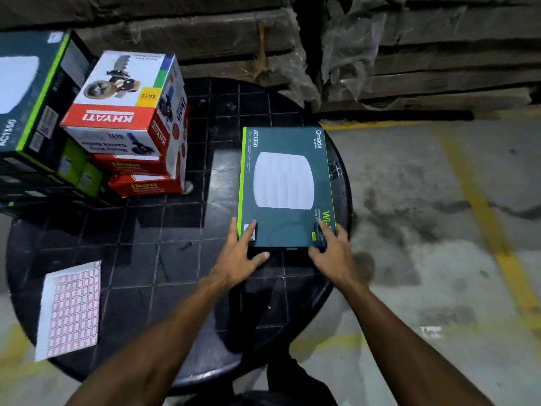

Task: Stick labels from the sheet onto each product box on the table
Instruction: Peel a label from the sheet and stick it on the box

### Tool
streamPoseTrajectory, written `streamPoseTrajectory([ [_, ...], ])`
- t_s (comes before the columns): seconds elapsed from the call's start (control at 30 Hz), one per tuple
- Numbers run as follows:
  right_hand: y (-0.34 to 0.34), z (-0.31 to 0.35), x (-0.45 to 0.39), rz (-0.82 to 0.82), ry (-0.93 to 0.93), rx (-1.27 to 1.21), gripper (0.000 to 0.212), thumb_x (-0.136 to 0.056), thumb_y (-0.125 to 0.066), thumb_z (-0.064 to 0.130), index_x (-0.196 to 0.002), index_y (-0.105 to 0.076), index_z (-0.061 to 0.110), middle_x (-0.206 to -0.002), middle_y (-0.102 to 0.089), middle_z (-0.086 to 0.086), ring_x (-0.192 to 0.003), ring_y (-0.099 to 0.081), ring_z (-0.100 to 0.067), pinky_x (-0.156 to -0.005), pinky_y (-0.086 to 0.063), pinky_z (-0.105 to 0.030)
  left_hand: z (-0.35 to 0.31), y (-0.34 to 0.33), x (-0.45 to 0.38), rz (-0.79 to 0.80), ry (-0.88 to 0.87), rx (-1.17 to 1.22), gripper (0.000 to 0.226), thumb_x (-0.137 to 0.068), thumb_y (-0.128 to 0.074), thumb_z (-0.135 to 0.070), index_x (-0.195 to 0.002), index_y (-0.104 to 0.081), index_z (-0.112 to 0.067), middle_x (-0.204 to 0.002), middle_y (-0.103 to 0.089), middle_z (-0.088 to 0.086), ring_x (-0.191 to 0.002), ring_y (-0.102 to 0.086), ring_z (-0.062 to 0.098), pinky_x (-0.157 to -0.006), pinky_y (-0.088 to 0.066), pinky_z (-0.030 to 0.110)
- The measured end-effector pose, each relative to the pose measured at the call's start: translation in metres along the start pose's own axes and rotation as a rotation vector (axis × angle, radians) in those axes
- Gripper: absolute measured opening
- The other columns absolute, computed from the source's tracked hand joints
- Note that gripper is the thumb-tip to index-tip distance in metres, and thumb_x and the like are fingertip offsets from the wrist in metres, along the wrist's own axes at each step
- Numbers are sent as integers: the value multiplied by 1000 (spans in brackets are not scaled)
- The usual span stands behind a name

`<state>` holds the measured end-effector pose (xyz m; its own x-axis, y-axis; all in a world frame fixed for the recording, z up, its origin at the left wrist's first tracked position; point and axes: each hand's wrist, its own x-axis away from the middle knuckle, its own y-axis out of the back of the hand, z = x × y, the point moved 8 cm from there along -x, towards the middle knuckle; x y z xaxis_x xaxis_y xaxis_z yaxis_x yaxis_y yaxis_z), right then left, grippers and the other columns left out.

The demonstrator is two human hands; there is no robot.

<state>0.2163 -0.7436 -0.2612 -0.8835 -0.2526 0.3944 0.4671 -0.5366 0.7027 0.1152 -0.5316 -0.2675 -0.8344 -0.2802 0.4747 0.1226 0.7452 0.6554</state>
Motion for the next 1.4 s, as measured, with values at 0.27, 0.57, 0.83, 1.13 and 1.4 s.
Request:
streamPoseTrajectory([
  [0.27,15,-1,3,-145,48,-106,54,-87,-72,15,-137,-55,21,-149,-35,-17,-132,-44,-31,-109,-34,-32,-20,27,10,-192,-9,-43,48,-100,-52,-30,-146,-41,-25,-135,-55,16,-122,-53,32,-101,-40,41],
  [0.57,72,46,7,-469,245,-151,38,-91,-67,28,-128,-64,22,-131,-51,-16,-118,-47,-34,-95,-40,-36,-80,97,31,-416,-166,-90,48,-97,-54,-41,-140,-52,-19,-132,-61,11,-122,-55,30,-98,-40,36],
  [0.83,99,66,-7,-522,240,-137,38,-93,-62,35,-129,-62,23,-133,-52,-9,-118,-44,-29,-83,-31,-25,-106,120,26,-495,-144,-139,48,-97,-51,-45,-140,-52,-22,-122,-66,13,-115,-58,31,-91,-40,35],
  [1.13,49,20,0,-419,186,-107,37,-87,-71,17,-123,-65,13,-135,-50,-20,-124,-45,-36,-102,-37,-39,-55,54,14,-322,-47,-57,47,-97,-56,-33,-140,-46,-18,-137,-56,11,-124,-51,32,-97,-38,38],
  [1.4,16,0,-2,-220,142,212,57,-86,-67,18,-140,-47,18,-155,-24,-18,-141,-27,-37,-113,-27,-44,-34,0,6,-217,-66,-312,69,-91,-61,-26,-150,-25,-19,-160,-8,15,-145,-21,36,-114,-28,42],
])
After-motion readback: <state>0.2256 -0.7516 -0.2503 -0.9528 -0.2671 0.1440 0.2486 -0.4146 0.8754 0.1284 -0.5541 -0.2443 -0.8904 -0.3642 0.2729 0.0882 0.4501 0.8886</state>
